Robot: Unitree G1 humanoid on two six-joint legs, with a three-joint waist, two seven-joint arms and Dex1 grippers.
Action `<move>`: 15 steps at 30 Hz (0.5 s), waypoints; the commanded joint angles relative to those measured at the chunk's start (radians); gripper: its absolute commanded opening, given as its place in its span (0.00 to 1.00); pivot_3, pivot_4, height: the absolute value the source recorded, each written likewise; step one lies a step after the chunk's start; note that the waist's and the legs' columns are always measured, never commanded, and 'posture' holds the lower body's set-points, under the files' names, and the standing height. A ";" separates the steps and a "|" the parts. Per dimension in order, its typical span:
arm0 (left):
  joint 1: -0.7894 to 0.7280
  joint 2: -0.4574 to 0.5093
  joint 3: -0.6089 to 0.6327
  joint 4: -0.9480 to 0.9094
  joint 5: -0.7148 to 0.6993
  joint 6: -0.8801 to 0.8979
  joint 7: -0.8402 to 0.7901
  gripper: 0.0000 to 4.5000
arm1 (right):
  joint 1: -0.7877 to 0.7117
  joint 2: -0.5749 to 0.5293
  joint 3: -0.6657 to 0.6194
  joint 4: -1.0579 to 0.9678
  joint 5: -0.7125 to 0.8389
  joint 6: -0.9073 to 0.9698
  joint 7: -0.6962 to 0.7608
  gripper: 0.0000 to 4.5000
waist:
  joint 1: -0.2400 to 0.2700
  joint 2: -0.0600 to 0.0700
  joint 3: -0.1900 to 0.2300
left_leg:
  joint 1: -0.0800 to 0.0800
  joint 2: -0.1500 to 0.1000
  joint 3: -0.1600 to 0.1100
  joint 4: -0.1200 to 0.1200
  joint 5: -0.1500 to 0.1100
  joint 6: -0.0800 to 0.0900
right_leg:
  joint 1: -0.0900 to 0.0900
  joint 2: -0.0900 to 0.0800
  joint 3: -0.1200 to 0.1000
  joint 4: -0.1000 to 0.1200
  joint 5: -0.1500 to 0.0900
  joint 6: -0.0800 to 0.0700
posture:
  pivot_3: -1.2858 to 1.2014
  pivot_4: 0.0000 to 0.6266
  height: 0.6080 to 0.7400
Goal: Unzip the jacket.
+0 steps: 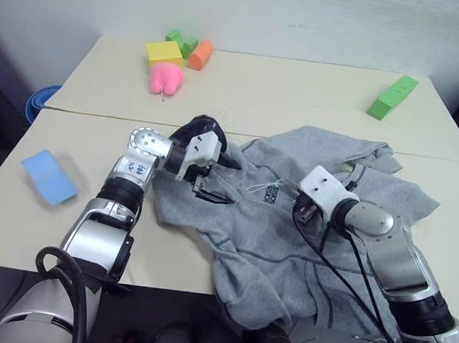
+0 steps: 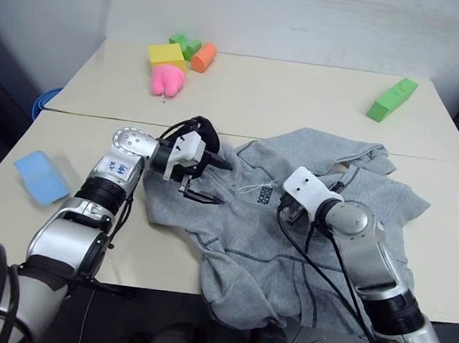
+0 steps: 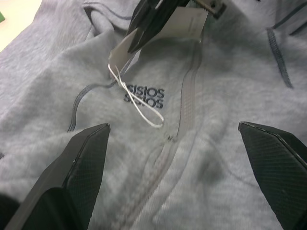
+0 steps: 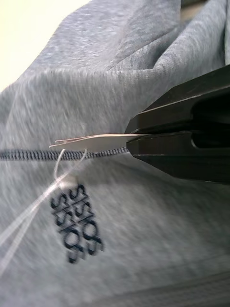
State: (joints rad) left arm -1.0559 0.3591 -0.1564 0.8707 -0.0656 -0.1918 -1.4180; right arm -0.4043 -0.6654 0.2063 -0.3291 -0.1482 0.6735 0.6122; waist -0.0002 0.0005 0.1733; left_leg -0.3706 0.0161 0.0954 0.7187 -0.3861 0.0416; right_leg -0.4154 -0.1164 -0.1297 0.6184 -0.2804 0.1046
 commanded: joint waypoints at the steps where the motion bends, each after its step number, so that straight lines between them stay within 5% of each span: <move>1: -0.026 -0.028 0.016 -0.033 -0.027 0.001 0.016 1.00 | 0.028 -0.056 0.023 -0.075 -0.043 -0.119 0.022 0.00 | 0.000 0.000 0.000 | 0.000 0.000 0.000 0.000 0.000 0.000 | 0.000 0.000 0.000 0.000 0.000 0.000 | 0.52 0.24 1.00; 15: -0.038 -0.067 -0.084 0.257 0.173 -0.029 0.188 1.00 | 0.122 -0.178 -0.083 -0.086 -0.126 -0.620 -0.023 0.00 | 0.001 -0.001 0.000 | 0.000 -0.003 0.001 0.000 0.000 0.000 | 0.000 0.001 0.000 -0.001 0.000 0.001 | 0.52 0.24 1.00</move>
State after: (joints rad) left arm -1.0882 0.2854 -0.2267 1.1117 0.0834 -0.2377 -1.2368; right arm -0.2735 -0.8329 0.1678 -0.4159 -0.2590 0.1045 0.6154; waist 0.0011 -0.0002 0.1736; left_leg -0.3700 0.0141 0.0961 0.7188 -0.3856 0.0409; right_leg -0.4149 -0.1157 -0.1301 0.6176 -0.2804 0.1053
